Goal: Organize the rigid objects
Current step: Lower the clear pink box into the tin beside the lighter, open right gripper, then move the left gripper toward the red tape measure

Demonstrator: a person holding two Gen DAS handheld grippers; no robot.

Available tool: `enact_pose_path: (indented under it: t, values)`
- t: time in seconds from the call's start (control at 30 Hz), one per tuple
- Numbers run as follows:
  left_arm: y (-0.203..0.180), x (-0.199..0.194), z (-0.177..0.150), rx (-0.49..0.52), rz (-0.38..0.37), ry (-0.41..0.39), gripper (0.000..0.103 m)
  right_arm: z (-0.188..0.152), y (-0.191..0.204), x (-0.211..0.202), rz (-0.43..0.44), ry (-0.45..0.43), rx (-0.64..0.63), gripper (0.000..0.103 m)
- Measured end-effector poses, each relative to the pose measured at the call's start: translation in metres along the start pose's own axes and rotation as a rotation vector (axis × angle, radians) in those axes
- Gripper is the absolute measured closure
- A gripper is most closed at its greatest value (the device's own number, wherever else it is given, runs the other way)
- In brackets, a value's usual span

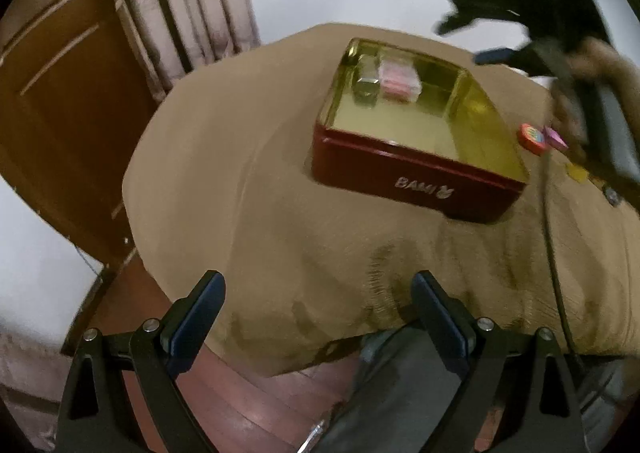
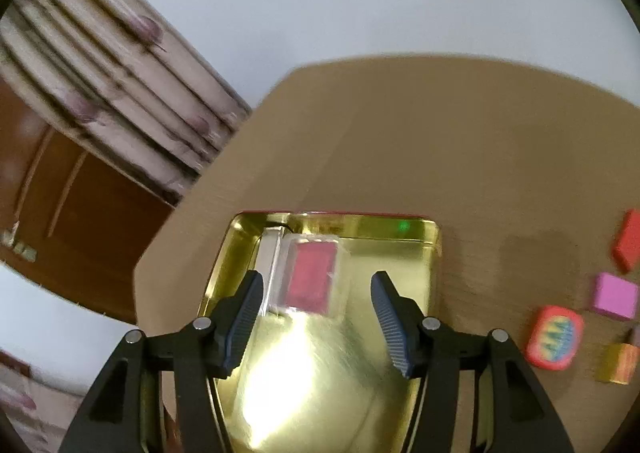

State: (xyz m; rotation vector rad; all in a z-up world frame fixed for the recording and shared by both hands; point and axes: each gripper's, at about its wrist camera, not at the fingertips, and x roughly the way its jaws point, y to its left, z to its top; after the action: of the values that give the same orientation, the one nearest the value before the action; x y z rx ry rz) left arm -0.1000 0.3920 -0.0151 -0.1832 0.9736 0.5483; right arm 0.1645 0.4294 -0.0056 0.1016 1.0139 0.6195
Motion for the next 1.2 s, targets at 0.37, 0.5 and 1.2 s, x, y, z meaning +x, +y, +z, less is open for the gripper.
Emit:
enact_pose_path:
  t: [0.37, 0.5, 1.2]
  values:
    - [-0.092, -0.063, 0.017, 0.261, -0.318, -0.14, 0.011, -0.125, -0.189, -0.148, -0.615, -0.152, -0.178, 0.045]
    - [-0.142, -0.065, 0.055, 0.32, -0.423, -0.163, 0.01, -0.149, -0.242, -0.166, -0.693, -0.148, -0.142, 0.045]
    - [-0.246, 0.116, 0.156, 0.451, -0.277, 0.056, 0.011, -0.158, -0.266, -0.176, -0.478, -0.225, -0.04, 0.045]
